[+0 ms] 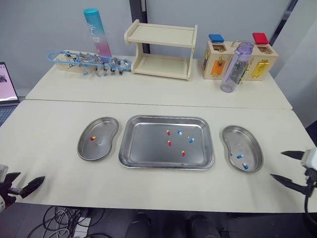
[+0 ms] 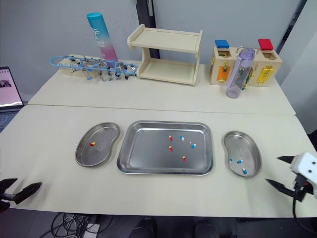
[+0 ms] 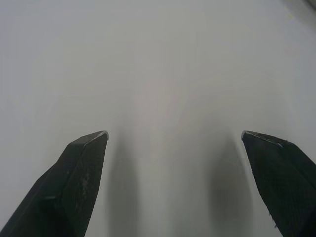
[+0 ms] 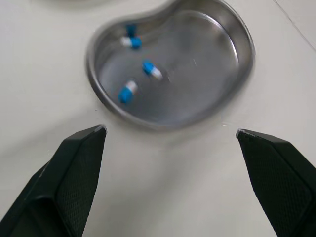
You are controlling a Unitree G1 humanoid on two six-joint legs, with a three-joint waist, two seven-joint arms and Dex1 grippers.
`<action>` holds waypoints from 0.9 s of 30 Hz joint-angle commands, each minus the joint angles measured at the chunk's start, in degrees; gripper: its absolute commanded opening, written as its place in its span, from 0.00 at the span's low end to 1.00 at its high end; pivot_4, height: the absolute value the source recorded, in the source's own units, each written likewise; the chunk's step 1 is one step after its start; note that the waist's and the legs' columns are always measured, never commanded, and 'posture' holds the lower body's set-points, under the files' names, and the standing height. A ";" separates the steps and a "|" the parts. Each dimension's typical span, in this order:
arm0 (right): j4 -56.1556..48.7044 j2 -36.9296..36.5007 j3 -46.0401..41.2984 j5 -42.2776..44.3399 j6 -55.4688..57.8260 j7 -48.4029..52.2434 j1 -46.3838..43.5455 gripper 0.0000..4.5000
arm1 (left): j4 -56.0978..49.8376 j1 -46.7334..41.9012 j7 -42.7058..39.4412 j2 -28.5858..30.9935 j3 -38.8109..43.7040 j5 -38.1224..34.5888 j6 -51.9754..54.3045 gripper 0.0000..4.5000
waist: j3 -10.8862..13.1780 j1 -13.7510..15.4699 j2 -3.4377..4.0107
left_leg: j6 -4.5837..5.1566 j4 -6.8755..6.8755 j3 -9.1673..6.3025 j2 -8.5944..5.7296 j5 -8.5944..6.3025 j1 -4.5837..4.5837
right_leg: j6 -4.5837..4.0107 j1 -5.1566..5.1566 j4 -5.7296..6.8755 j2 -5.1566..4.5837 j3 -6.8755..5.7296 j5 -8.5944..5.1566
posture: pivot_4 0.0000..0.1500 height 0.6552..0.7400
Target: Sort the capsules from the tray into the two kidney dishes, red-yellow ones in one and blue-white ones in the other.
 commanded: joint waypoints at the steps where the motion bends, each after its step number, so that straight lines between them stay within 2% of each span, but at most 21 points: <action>1: 3.17 -1.72 -1.86 -0.20 -0.79 2.27 0.12 1.00 | -0.38 1.87 -0.22 -0.40 2.03 -0.46 -2.19 1.00 | 0.01 -0.03 0.04 | 0.00 -0.01 0.00 0.00 0.00 0.01 | -0.01 0.00 0.01 0.00 0.00 0.00 | 1.00 1.00; 12: 11.09 -4.64 -1.40 -2.48 -6.00 4.88 -1.85 1.00 | -1.54 3.87 0.80 -1.32 2.16 -1.89 -1.97 1.00 | 0.01 -0.15 0.06 | 0.00 -0.01 0.08 0.00 0.00 0.02 | 0.00 0.00 0.00 0.00 0.07 0.00 | 1.00 1.00; 27: 5.83 -4.28 -2.70 -1.38 -5.43 8.68 -1.04 1.00 | 0.03 1.25 0.02 -1.82 -0.09 -1.84 -3.28 1.00 | 0.01 -0.12 0.06 | 0.00 -0.01 0.08 0.00 0.00 0.02 | 0.00 0.00 0.00 0.00 0.07 0.00 | 1.00 1.00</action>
